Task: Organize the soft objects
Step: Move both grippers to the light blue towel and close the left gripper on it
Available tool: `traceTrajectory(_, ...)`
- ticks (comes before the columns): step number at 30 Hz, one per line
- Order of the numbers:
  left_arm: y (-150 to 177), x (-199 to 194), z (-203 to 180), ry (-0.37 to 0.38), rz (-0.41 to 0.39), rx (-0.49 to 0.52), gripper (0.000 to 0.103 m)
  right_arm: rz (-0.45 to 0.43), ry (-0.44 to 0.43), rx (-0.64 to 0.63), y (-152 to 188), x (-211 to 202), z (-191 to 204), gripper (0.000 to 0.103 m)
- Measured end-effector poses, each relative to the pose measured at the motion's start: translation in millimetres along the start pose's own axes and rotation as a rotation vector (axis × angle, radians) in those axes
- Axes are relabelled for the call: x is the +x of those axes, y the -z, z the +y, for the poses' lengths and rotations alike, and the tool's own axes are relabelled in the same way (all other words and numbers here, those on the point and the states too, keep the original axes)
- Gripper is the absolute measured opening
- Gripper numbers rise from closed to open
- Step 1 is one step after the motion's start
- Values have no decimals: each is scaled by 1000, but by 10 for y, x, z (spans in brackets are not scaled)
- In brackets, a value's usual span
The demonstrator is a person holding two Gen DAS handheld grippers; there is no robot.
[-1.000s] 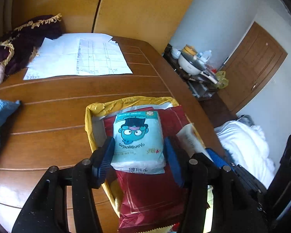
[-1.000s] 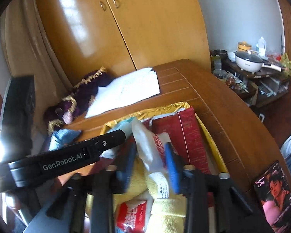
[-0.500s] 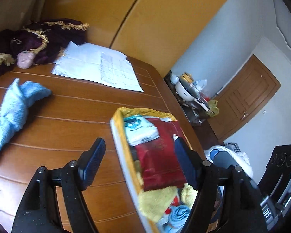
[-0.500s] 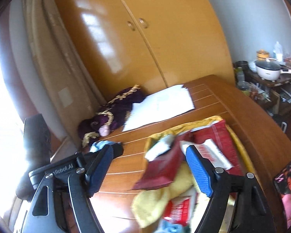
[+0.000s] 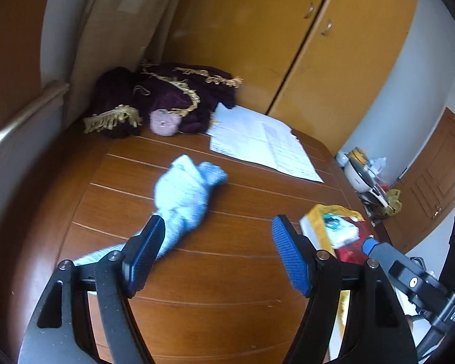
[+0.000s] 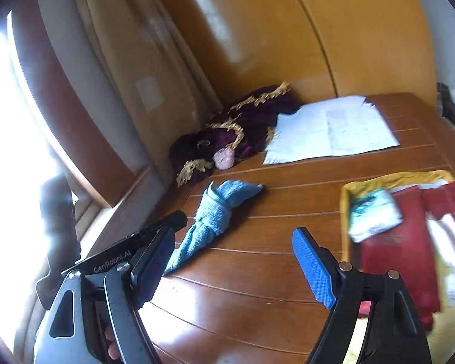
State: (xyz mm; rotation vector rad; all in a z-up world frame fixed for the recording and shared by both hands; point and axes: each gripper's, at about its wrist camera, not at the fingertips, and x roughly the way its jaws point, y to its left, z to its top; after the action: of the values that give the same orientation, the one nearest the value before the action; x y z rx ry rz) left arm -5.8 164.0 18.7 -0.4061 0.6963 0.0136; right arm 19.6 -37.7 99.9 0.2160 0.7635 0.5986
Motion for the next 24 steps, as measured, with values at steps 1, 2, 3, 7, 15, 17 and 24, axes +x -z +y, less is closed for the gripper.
traceTrajectory(1, -16, 38, 68, -13, 3, -5, 73, 14, -10, -1, 7, 89, 3, 82)
traceTrajectory(2, -22, 84, 130, -22, 6, -9, 73, 24, -6, -1, 28, 147, -2, 82)
traceTrajectory(3, -21, 135, 187, -34, 15, -13, 73, 31, -5, 6, 51, 196, -22, 82)
traceTrajectory(7, 2, 303, 293, -81, 77, -21, 73, 19, 3, -2, 103, 261, -48, 81)
traceTrajectory(15, 61, 696, 298, -219, 204, 18, 64, 30, -1, -30, 151, 323, -32, 78)
traceTrajectory(17, 112, 740, 335, -228, 228, -7, 49, 39, -4, -30, 160, 344, -32, 78)
traceTrajectory(24, 293, 481, 282, -188, 224, -29, 13, 66, -36, -11, 165, 399, -74, 77)
